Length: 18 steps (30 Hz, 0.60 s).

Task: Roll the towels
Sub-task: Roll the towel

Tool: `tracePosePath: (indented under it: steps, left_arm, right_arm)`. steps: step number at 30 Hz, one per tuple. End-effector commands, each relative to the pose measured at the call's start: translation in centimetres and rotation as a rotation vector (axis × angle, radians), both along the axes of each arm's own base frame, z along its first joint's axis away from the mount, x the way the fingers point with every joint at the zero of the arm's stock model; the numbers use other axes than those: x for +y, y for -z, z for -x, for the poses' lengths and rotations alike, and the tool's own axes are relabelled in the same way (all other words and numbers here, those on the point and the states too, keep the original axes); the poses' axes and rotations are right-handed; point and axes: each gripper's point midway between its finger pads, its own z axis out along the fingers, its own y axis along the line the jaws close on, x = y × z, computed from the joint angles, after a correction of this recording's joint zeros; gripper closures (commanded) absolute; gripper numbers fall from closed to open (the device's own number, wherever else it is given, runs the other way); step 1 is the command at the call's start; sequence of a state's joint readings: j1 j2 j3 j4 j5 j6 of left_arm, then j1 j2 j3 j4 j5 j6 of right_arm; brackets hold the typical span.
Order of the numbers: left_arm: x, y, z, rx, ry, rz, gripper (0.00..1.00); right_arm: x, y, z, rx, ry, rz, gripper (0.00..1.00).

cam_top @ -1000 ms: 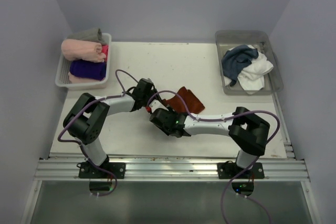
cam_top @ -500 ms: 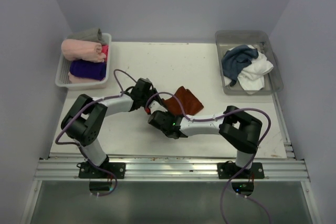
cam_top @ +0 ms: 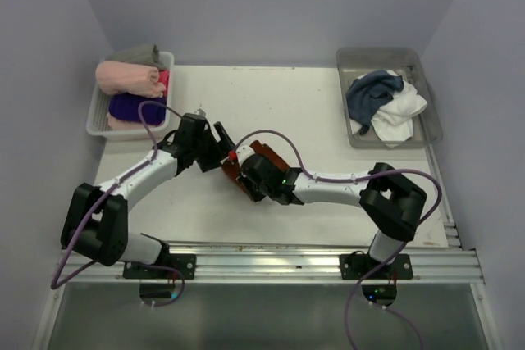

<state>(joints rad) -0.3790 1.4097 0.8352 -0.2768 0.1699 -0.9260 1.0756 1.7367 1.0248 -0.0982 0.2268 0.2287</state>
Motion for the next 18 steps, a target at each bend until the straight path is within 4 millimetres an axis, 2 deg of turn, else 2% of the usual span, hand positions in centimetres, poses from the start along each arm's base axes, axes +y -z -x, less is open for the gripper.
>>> tracePosePath:
  steps: [1, 5, 9, 10, 15, 16, 18]
  left_arm:
    - [1.0, -0.3, 0.7, -0.014, 0.019, -0.024, 0.16]
    - [0.6, 0.6, 1.6, 0.010, 0.037, 0.002, 0.15]
    - [0.5, 1.1, 2.1, 0.015, 0.047, 0.018, 0.15]
    - [0.4, 1.2, 2.0, 0.014, 0.048, 0.019, 0.14]
    - [-0.2, 1.7, 2.1, 0.007, 0.071, 0.050, 0.01]
    - [-0.4, 1.8, 2.1, 0.003, 0.079, 0.061, 0.01]
    - [-0.5, 2.4, 2.2, 0.013, 0.082, 0.062, 0.01]
  right_arm:
    - [1.1, -1.5, 0.2, 0.158, 0.010, -0.206, 0.91]
    - [0.6, -1.0, 0.4, 0.287, 0.013, -0.276, 0.90]
    - [1.1, -1.1, 0.0, 0.371, 0.021, -0.365, 0.89]
    - [1.4, -1.2, 0.4, 0.409, 0.000, -0.388, 0.89]
    - [1.9, -1.2, 0.1, 0.546, 0.005, -0.481, 0.89]
    - [2.0, -0.9, 0.6, 0.593, -0.009, -0.497, 0.89]
    - [2.0, -1.1, 0.0, 0.631, 0.014, -0.548, 0.89]
